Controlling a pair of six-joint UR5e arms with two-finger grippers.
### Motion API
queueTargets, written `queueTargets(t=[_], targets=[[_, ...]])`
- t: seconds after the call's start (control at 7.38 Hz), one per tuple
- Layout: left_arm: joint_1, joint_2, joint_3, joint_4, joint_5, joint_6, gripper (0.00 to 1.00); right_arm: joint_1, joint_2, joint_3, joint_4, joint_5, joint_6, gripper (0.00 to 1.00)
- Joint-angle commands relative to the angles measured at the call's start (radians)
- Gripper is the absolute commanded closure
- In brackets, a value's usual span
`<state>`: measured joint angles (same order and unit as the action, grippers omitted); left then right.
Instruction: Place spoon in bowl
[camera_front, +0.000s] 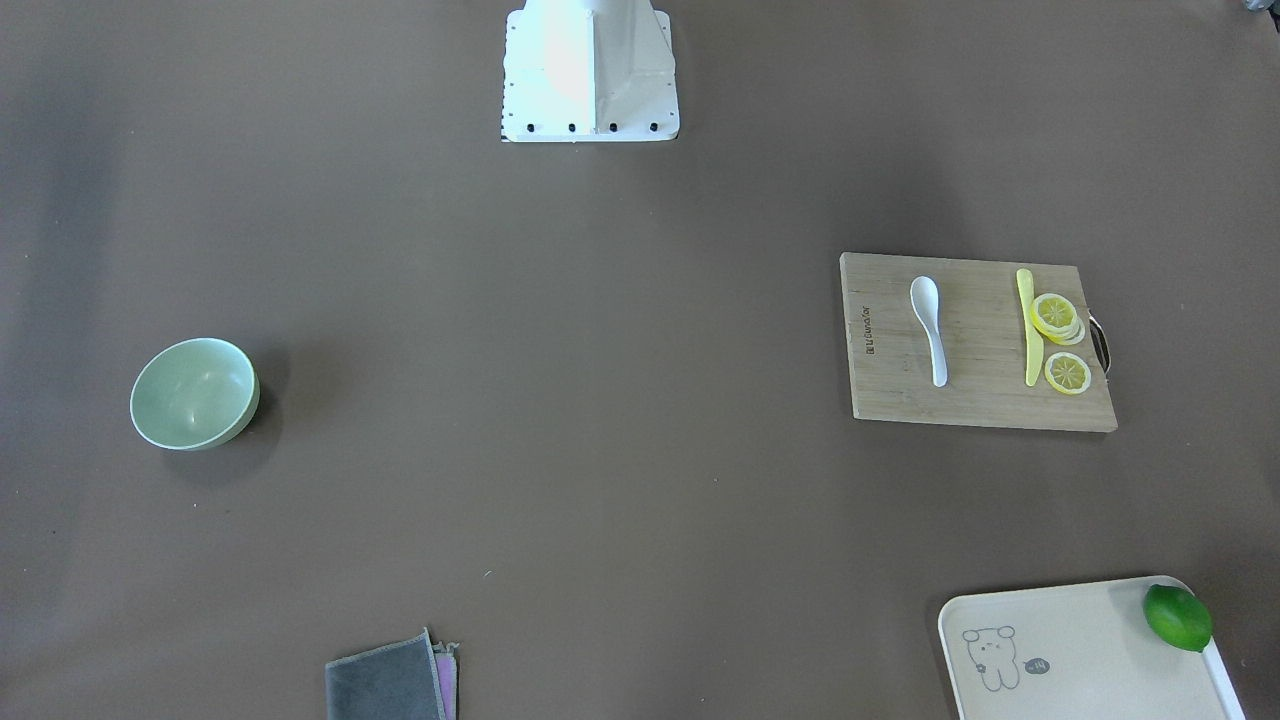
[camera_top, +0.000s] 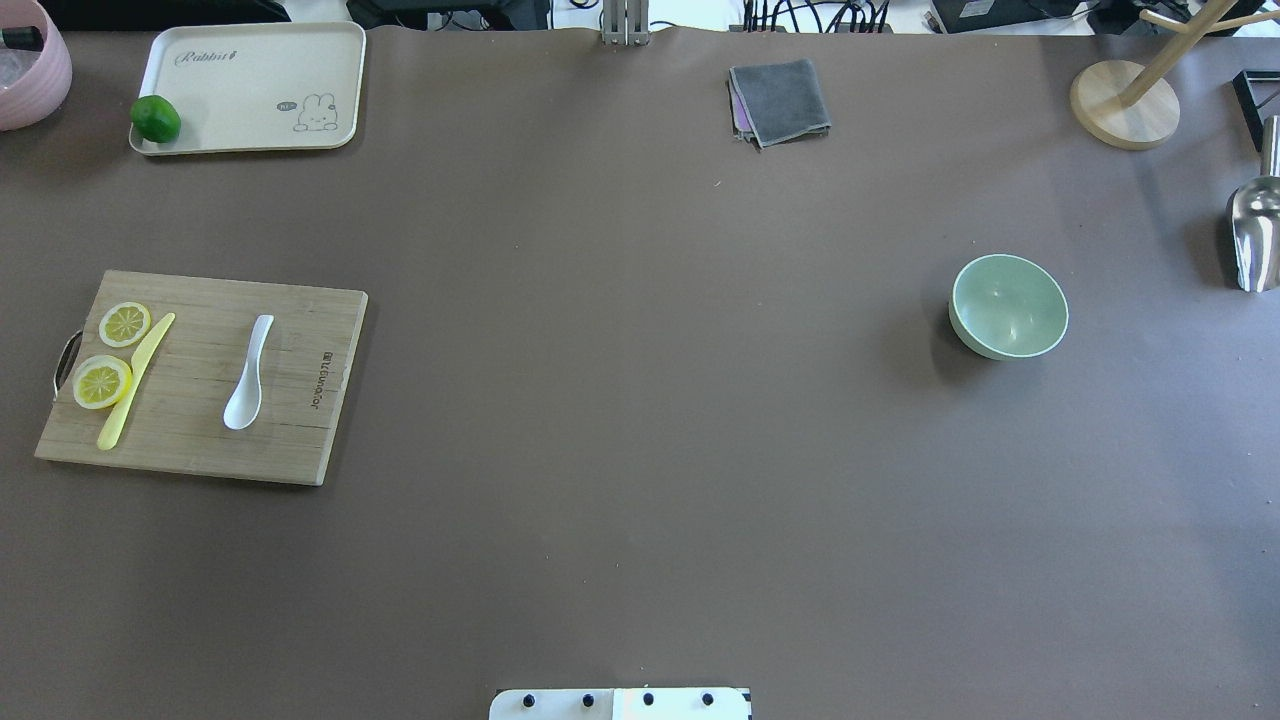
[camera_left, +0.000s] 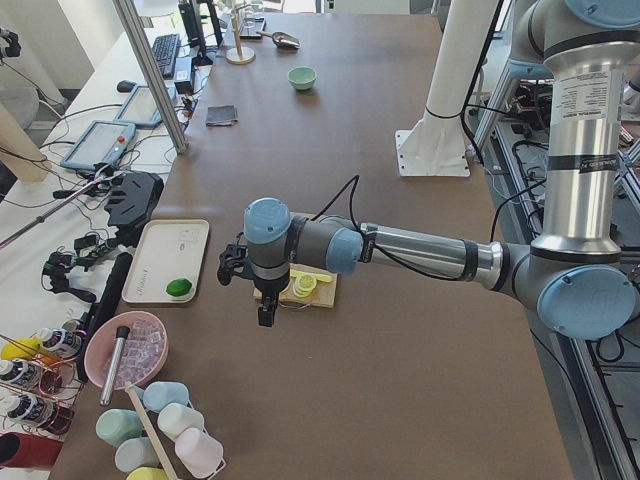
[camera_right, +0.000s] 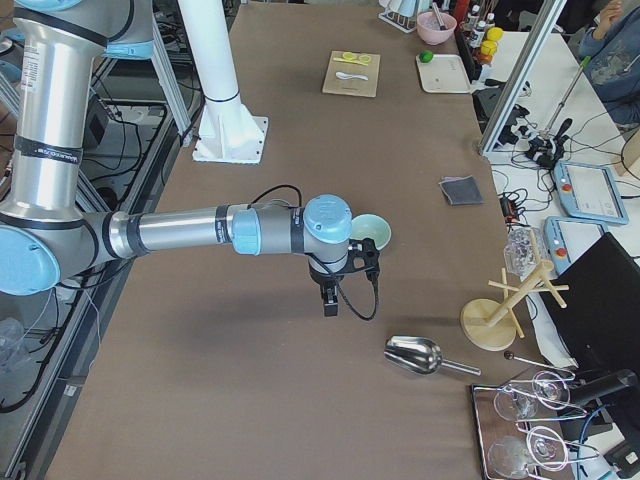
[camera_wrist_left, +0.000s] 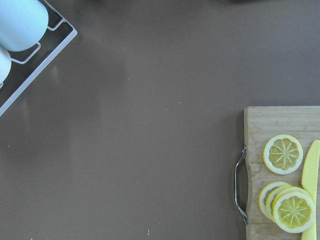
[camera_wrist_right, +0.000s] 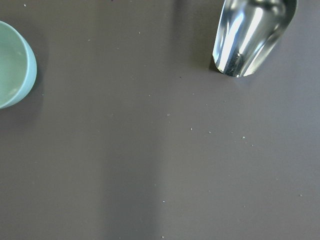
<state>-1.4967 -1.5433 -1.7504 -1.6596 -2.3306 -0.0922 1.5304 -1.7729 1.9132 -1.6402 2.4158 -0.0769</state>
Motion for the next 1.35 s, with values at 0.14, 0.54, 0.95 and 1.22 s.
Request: queueTargets(t=[0.14, 0.54, 0.95, 1.22], targets=[[0.108, -0.053, -0.018, -0.169, 0.002, -0.268, 0.03, -0.056, 0.064, -0.002, 0.002, 0.103, 0.003, 0.0], [0.283, -0.19, -0.041, -0.167, 0.014, -0.551, 0.05, -0.214, 0.255, -0.112, 0.003, 0.065, 0.268, 0.06], [0.514, -0.299, -0.029, -0.158, 0.156, -0.828, 0.08, -0.39, 0.335, -0.268, 0.18, -0.046, 0.471, 0.12], [0.541, -0.299, -0.026, -0.155, 0.16, -0.828, 0.08, -0.433, 0.357, -0.452, 0.49, -0.044, 0.639, 0.13]])
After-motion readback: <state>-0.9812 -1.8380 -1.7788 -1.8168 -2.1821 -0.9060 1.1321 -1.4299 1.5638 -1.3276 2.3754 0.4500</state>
